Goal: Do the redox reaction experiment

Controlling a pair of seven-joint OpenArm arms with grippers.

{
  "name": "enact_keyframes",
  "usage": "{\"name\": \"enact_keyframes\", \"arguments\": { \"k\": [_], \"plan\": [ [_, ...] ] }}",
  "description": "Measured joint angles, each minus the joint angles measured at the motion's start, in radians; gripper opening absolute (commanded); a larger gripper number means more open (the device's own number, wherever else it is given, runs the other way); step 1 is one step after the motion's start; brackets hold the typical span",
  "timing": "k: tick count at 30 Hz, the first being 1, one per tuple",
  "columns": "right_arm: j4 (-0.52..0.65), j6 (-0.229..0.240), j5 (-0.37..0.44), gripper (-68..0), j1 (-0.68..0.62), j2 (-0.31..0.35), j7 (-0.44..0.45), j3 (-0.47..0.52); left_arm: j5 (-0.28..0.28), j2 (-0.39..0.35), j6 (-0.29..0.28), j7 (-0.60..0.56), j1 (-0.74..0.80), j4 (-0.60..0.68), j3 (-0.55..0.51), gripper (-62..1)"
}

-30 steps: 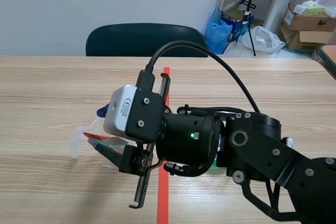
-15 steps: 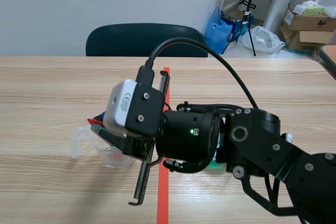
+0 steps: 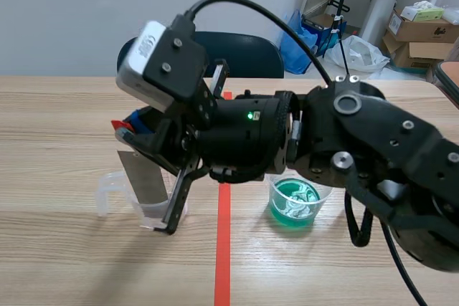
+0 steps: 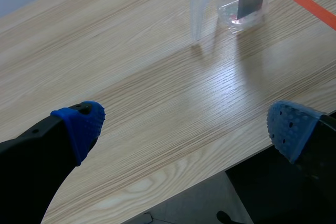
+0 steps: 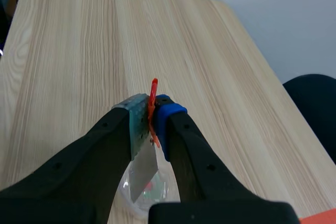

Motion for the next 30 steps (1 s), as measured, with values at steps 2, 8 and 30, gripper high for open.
{"name": "enact_keyframes", "arguments": {
  "k": [2,8,30],
  "plan": [
    [0.047,0.000,0.040,-66.9,0.006,0.000,-0.073,0.008,0.000,0.000,0.000,0.000,0.000,0.000,0.000,1.4],
    [0.138,-0.027,0.203,-66.9,0.063,0.000,-0.279,0.042,0.000,0.000,0.000,0.000,0.000,0.000,0.000,1.4],
    [0.195,-0.157,0.587,-66.9,0.293,0.000,-0.589,0.066,0.000,0.000,0.000,0.000,0.000,0.000,0.001,1.4]
  ]
}}
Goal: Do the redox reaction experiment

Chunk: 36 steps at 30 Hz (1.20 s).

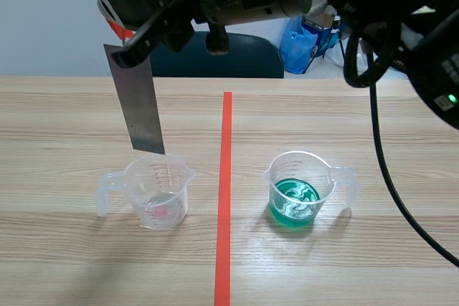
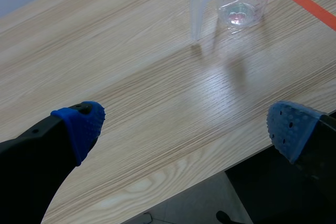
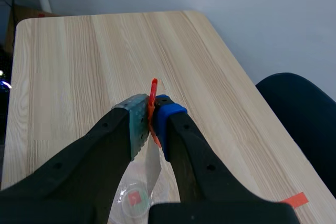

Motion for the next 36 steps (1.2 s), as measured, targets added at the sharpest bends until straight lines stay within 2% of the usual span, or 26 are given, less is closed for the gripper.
{"name": "enact_keyframes", "arguments": {
  "k": [12,36],
  "plan": [
    [0.000,-0.016,0.039,-66.9,0.000,0.000,-0.030,0.000,0.000,0.000,0.000,0.000,0.000,0.000,0.000,1.4],
    [0.000,-0.016,0.040,-66.9,0.000,0.000,-0.014,0.000,0.000,0.000,0.000,0.000,0.000,0.000,0.000,1.4]
  ]
}}
